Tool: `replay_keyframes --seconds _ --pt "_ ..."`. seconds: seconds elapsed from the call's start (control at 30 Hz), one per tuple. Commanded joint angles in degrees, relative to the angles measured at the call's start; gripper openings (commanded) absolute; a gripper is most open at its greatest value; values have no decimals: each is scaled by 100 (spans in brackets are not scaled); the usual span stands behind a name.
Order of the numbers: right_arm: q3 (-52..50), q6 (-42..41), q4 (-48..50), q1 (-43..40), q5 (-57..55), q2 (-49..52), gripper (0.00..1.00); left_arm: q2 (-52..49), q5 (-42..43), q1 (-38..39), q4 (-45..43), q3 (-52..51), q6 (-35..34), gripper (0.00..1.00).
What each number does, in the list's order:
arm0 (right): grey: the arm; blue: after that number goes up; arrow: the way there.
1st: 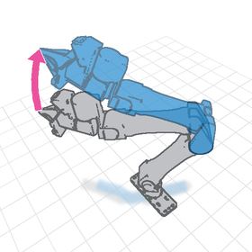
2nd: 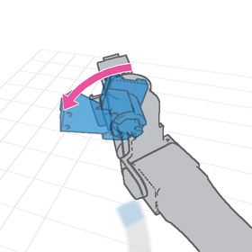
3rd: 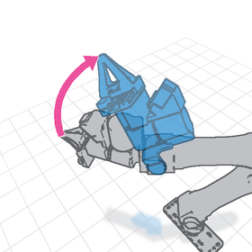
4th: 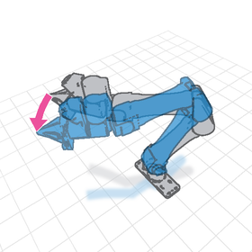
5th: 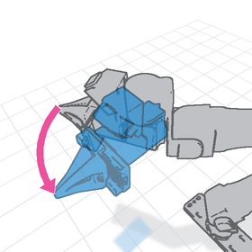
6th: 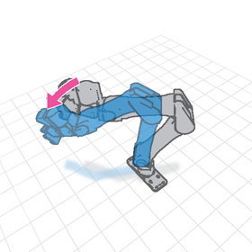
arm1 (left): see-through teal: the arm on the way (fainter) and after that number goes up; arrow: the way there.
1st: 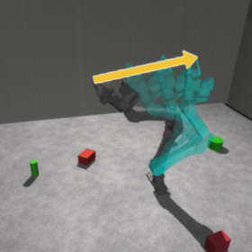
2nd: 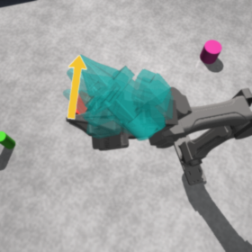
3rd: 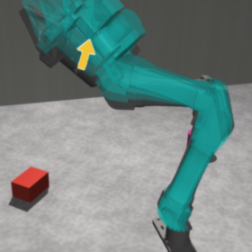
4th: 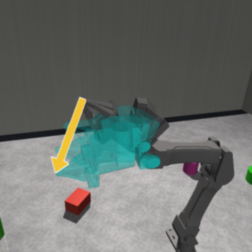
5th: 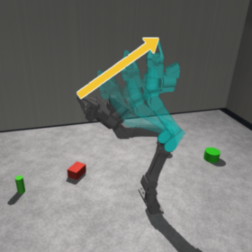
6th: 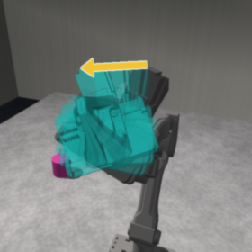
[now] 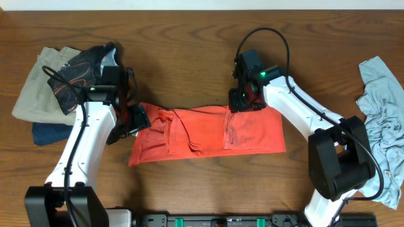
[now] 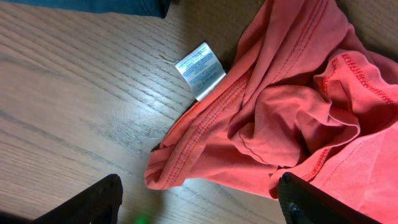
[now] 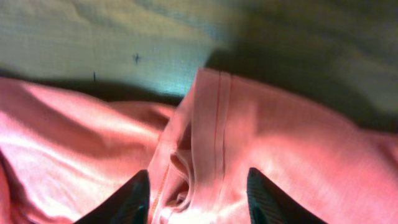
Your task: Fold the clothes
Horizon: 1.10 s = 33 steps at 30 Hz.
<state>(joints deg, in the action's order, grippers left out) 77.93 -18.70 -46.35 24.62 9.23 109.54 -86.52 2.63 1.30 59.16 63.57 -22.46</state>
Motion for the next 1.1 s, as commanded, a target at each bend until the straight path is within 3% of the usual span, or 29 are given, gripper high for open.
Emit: replay_keyframes --seconds 0.0,0.23,0.47,0.63,0.7,0.8,0.87,1.07 --pt "114 -162 -337 -33 184 -240 53 4 -9 7 33 35 37 81" --pt "35 -358 -1023 363 282 -249 55 4 -9 9 31 35 35 81" --pt "-435 -463 -667 935 -146 -249 59 4 -9 7 39 35 35 81" --pt "-966 -621 -304 1126 -289 -249 54 4 -7 7 39 35 37 81" --pt "-1091 -726 -289 1130 -313 -249 47 4 -9 9 39 35 37 81" --pt "-1128 -723 -315 1130 -317 -249 10 4 -9 7 37 35 37 81" --pt "-1110 -721 -339 1128 -271 -256 6 4 -9 7 37 35 37 81" --pt "-883 -568 -669 1099 -166 -295 8 4 -9 7 39 35 37 81"
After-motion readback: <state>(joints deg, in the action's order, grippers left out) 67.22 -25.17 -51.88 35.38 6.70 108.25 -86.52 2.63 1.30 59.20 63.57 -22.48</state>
